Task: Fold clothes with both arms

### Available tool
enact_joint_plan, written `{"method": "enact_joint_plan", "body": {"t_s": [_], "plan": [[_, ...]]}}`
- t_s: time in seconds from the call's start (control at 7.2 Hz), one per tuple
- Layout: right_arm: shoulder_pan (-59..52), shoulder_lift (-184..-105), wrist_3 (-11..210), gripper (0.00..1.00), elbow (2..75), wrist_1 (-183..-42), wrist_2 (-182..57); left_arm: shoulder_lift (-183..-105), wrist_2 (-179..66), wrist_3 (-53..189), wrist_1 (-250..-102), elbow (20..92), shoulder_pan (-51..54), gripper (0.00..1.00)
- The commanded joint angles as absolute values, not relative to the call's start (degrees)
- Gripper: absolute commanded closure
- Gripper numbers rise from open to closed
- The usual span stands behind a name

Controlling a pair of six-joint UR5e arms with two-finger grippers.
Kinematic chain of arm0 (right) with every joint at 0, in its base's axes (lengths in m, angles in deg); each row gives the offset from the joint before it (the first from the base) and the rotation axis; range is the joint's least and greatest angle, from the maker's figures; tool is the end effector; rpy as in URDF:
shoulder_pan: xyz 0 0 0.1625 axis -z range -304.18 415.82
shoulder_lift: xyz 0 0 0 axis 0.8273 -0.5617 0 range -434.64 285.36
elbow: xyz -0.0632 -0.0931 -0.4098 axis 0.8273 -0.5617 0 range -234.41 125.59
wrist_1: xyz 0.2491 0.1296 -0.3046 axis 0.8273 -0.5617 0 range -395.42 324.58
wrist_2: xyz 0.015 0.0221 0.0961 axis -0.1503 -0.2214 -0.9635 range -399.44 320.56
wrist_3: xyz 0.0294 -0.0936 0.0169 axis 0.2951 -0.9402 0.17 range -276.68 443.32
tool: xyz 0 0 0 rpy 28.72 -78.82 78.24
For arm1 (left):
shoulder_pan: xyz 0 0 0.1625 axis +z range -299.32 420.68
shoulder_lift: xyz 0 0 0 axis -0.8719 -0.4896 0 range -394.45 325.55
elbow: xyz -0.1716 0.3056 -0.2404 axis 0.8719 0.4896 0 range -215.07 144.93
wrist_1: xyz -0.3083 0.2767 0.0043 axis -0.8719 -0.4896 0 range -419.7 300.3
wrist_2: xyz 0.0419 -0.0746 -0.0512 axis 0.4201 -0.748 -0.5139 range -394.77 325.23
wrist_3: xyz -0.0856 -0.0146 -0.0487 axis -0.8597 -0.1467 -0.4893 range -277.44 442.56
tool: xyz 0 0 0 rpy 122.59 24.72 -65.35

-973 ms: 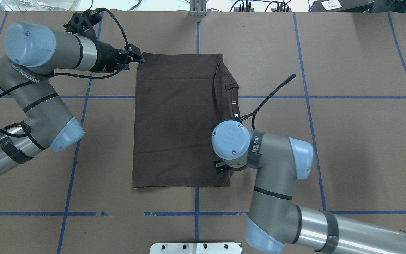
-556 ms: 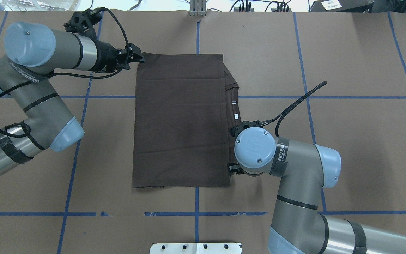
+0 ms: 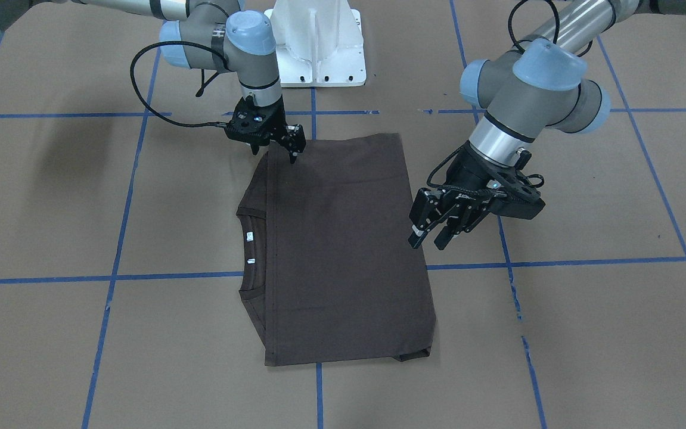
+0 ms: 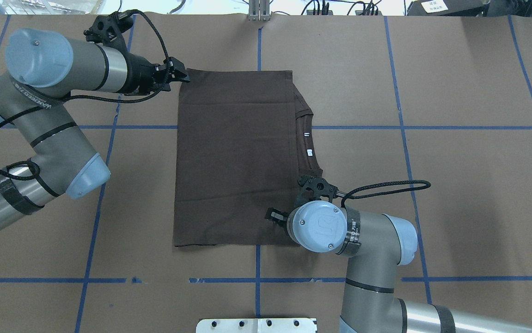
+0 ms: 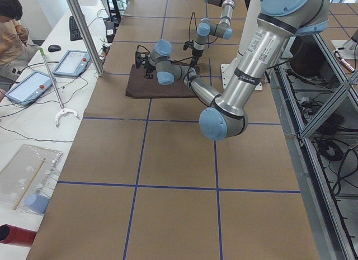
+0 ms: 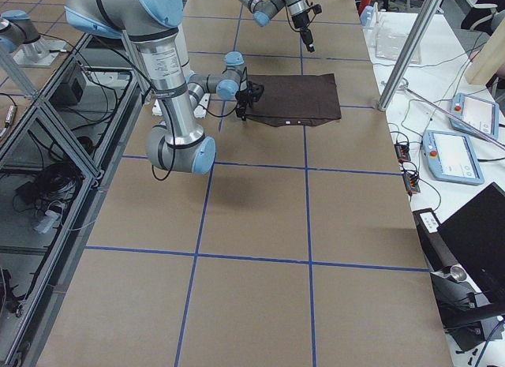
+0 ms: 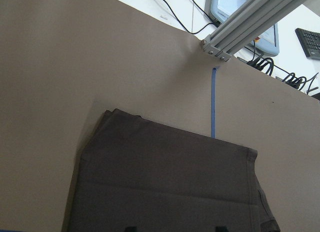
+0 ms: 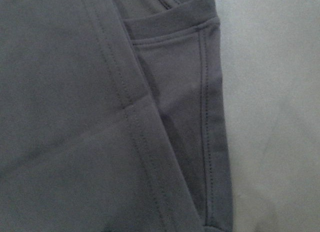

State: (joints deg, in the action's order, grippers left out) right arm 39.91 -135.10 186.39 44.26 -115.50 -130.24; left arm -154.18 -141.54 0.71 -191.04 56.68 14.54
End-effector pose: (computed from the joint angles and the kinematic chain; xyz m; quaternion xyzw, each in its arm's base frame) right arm -0.5970 -0.3074 0.2817 0.0037 -0.4078 0.2257 0.8847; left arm 0.3859 -0.5526 0.2596 0.1636 0.5761 -0.1772 0.7810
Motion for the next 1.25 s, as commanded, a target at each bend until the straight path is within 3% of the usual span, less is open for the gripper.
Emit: {"method": "enact_joint_plan", "body": {"t_s": [0.0,0.14,1.11], "plan": [[40.2,-135.2,190.5,0.74,44.0,-114.4,-129.8,-154.3,-141.6,0.6,-191.0,56.7,14.5,0.39],[39.9,-135.4,189.9,1.00,44.7,-114.4,-130.4,-154.4,-141.5,0.6,-191.0,56.8,14.5,0.39],[39.1,-135.8,189.3,1.00,46.3,-116.7,-130.5,-154.2,-141.5,0.4,-191.0,56.9,14.5,0.38]]}}
